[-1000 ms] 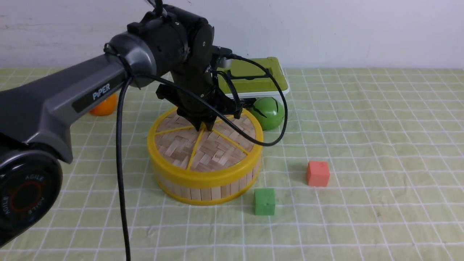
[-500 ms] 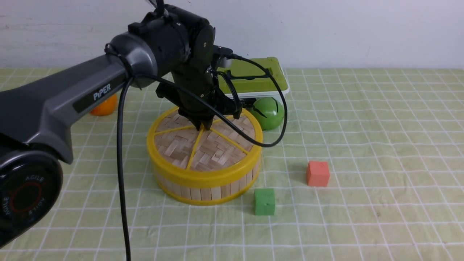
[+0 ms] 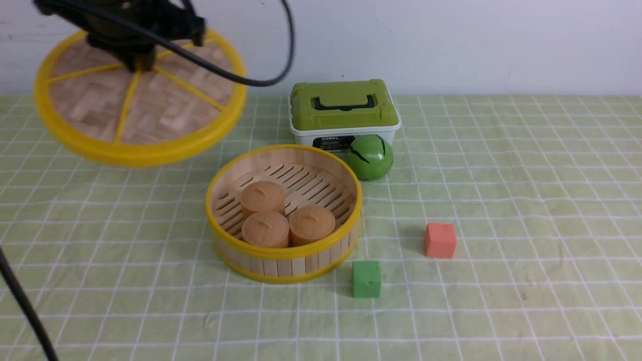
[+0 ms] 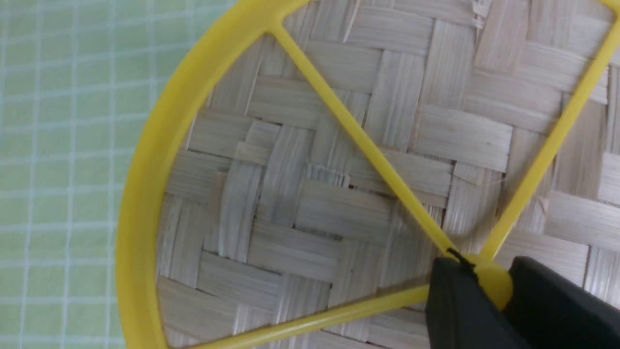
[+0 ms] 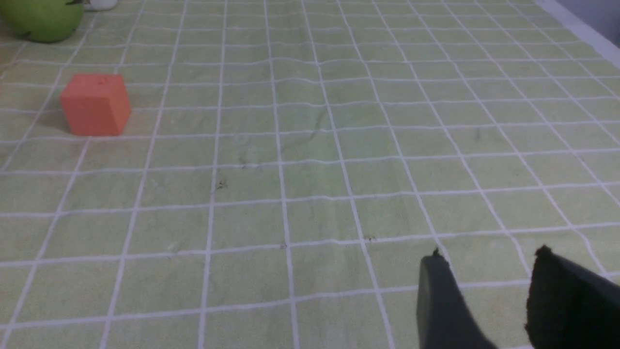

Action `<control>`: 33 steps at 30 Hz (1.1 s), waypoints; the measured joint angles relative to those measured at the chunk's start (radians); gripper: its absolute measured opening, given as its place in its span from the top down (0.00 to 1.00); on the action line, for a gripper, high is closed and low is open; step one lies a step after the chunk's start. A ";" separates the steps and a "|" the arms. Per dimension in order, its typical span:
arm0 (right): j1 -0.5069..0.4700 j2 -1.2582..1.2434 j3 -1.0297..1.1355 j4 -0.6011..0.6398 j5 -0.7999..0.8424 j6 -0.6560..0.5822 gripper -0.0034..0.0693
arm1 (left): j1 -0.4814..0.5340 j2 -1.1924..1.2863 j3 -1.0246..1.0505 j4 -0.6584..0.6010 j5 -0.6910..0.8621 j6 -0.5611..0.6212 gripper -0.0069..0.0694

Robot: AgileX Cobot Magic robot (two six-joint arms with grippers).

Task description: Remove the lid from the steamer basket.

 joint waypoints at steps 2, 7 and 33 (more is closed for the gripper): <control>0.000 0.000 0.000 0.000 0.000 0.000 0.62 | 0.077 0.001 0.074 -0.025 -0.017 -0.014 0.77; 0.000 0.000 0.000 0.000 0.000 0.000 0.62 | 0.190 0.040 0.271 -0.054 -0.200 -0.096 0.77; 0.000 0.000 0.000 0.000 0.000 0.000 0.62 | 0.203 -0.335 0.572 -0.220 -0.441 -0.169 0.61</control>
